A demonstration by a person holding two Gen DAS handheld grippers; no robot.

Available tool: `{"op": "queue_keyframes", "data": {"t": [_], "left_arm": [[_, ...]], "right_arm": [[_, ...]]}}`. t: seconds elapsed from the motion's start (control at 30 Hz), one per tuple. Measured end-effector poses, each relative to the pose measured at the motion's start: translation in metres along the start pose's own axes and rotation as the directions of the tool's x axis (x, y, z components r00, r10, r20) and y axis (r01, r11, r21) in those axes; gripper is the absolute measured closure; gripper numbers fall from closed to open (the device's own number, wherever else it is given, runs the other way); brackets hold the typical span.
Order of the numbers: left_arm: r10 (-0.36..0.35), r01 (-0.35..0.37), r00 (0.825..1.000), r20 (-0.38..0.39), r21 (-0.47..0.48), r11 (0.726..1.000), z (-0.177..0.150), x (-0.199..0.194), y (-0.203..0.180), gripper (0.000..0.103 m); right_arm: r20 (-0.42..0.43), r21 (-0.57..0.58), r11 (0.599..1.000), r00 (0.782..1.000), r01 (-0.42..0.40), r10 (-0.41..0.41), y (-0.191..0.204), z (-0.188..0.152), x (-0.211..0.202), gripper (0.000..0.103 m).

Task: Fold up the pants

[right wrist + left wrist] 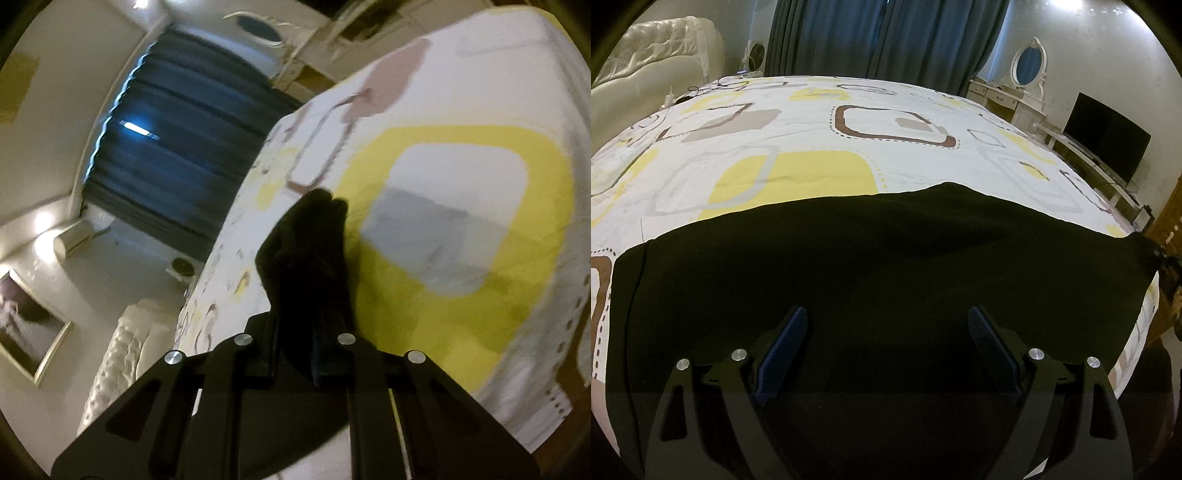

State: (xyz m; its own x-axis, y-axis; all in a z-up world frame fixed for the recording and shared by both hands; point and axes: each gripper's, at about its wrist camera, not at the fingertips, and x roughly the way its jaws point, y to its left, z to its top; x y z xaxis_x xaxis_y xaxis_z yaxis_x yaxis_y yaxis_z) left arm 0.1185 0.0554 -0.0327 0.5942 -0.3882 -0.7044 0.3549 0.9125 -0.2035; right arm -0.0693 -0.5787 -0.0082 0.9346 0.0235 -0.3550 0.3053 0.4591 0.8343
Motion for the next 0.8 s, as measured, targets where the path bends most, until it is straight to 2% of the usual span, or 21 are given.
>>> {"op": "queue_keyframes", "data": {"t": [0.17, 0.3, 0.47, 0.8], "left_arm": [[-0.003, 0.003, 1.000, 0.004, -0.006, 1.000, 0.000, 0.000, 0.001, 0.015], [0.003, -0.003, 1.000, 0.006, -0.001, 1.000, -0.001, 0.000, -0.001, 0.015], [0.012, -0.012, 1.000, 0.009, 0.004, 1.000, -0.003, 0.000, -0.002, 0.015], [0.018, -0.018, 1.000, 0.013, 0.009, 1.000, -0.004, 0.001, -0.003, 0.015]], "right_arm": [[-0.036, -0.096, 0.995, 0.999, -0.035, 0.032, 0.039, -0.017, 0.004, 0.090], [-0.056, -0.193, 0.981, 0.998, -0.030, 0.019, 0.071, -0.034, 0.009, 0.090], [-0.102, -0.234, 0.969, 0.993, -0.074, 0.051, 0.097, -0.056, 0.017, 0.090], [-0.196, -0.298, 0.947, 0.979, -0.119, 0.061, 0.135, -0.100, 0.037, 0.090]]}}
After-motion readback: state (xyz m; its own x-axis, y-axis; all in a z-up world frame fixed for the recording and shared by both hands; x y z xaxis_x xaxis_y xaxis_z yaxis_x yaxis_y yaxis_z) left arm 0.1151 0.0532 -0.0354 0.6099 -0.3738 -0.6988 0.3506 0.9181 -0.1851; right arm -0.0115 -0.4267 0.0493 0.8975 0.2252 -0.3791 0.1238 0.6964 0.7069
